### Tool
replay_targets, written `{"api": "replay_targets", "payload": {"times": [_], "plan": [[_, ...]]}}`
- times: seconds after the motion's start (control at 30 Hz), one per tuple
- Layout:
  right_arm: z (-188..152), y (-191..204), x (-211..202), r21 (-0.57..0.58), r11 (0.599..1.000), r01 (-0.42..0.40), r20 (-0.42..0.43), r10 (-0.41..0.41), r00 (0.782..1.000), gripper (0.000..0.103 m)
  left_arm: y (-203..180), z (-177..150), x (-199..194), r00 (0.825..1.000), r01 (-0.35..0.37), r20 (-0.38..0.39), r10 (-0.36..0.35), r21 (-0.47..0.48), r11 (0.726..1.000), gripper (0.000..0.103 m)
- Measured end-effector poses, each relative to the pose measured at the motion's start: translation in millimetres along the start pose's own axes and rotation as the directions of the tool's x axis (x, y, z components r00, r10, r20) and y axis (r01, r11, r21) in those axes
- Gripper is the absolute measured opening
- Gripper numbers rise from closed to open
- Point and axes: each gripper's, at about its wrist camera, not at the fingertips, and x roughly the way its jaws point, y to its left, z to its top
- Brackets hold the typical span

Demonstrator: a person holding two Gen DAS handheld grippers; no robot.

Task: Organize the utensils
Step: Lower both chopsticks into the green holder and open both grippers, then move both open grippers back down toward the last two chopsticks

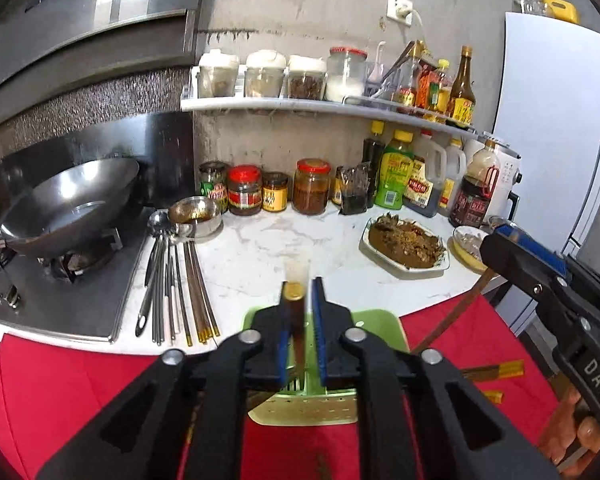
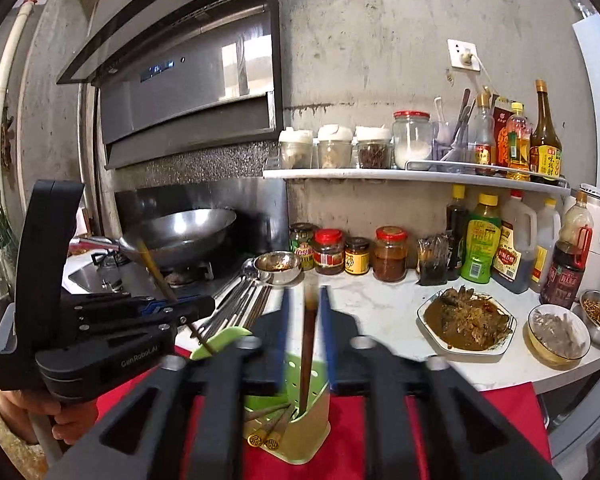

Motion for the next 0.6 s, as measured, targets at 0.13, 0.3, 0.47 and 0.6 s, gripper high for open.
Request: {"api": "replay_targets", "payload": {"times": [0.13, 0.3, 0.47, 0.6], "plan": [[17, 0, -35, -0.010, 1.000, 0.027, 0.063, -0.026, 0.998, 0.045, -1, 13, -45, 0.996, -0.012, 0.089, 0.012, -0.004, 1.000, 0.033], [21, 5, -96, -0.021, 0.998, 0.058, 0.117, -0.055, 0.992, 0.045, -2, 6, -113, 0.982, -0.083, 0.172, 0.083, -0.010, 0.997, 0.046], [-13, 19, -133, -0.031, 0.999, 0.043, 0.061, -0.041, 0.997, 0.046, 2, -43, -159, 0.977, -0.167, 0.130, 0.167, -0.006, 0.986, 0.046], [-73, 36, -148, -0.046, 0.999, 0.024, -0.039, -0.025, 0.999, 0.046, 10, -100, -164, 0.983, -0.182, 0.036, 0.182, -0.007, 0.983, 0.046]]}}
